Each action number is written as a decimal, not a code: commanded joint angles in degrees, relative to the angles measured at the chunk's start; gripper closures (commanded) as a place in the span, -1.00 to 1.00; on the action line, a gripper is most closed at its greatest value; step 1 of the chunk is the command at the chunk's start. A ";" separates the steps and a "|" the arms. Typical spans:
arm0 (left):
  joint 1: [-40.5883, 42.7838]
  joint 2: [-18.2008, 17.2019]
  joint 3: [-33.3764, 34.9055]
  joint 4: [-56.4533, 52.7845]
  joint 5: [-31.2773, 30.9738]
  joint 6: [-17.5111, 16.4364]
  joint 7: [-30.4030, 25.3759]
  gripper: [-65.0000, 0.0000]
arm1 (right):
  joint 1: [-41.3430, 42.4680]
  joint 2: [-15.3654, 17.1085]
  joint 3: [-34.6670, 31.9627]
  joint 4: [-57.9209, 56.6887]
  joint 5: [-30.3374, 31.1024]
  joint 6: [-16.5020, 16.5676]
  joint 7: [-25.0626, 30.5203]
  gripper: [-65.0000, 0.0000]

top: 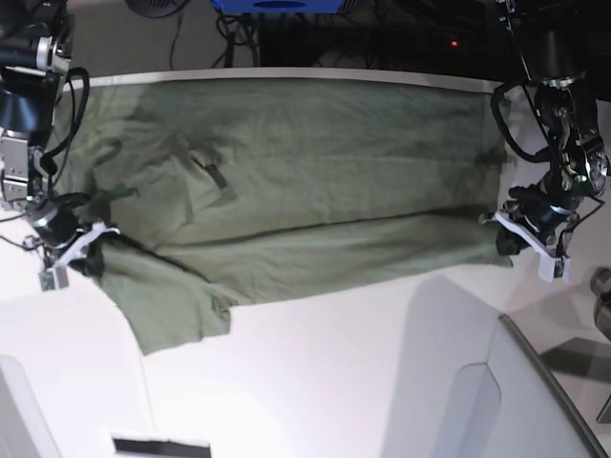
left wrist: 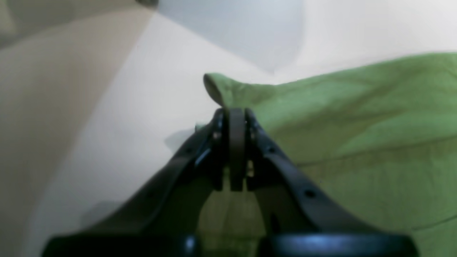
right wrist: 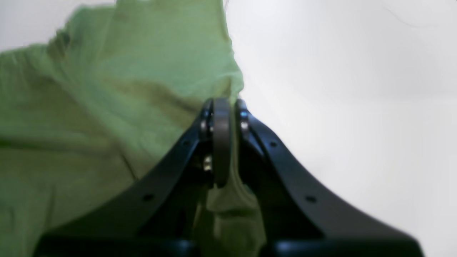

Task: Layout the t-shirt on the table in an organized manner, then fold the t-shirt properly
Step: 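Grasp the hem corners with both grippers and lift them, then hold the hem corners and stretch the shirt taut with both grippers, then fold the held hem up over the shirt body toward the collar, then lower the folded hem onto the shirt and release both grippers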

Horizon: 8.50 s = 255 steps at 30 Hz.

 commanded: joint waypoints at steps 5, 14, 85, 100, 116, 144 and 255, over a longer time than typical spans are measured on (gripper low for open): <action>0.63 -0.88 0.05 1.08 -0.83 0.02 -1.11 1.00 | -0.95 0.51 0.46 5.39 0.98 0.24 -4.41 1.00; 0.63 -0.70 0.14 0.99 -0.74 0.02 -1.11 1.00 | 0.19 -0.01 0.46 8.91 7.48 0.24 -24.54 0.67; 0.19 -0.70 0.14 0.46 -0.48 0.02 -1.37 1.00 | 21.99 1.13 -9.04 -8.94 8.71 -8.56 -55.83 -0.40; -0.16 -0.70 0.05 0.64 -0.56 0.02 -1.20 1.00 | 23.84 1.22 -11.15 -7.89 8.80 -8.56 -56.10 0.99; -9.57 -0.97 0.05 5.03 -0.21 0.02 3.64 1.00 | 25.24 3.06 -11.23 -3.84 8.71 -8.12 -48.89 1.00; -6.05 -1.14 -0.48 12.86 -0.74 0.02 7.33 1.00 | 23.93 4.82 -11.41 -3.84 8.62 0.76 -38.08 1.00; 12.59 -0.44 0.05 8.55 12.27 -4.02 -1.64 1.00 | -6.14 -4.76 14.44 31.76 3.44 0.32 -71.04 1.00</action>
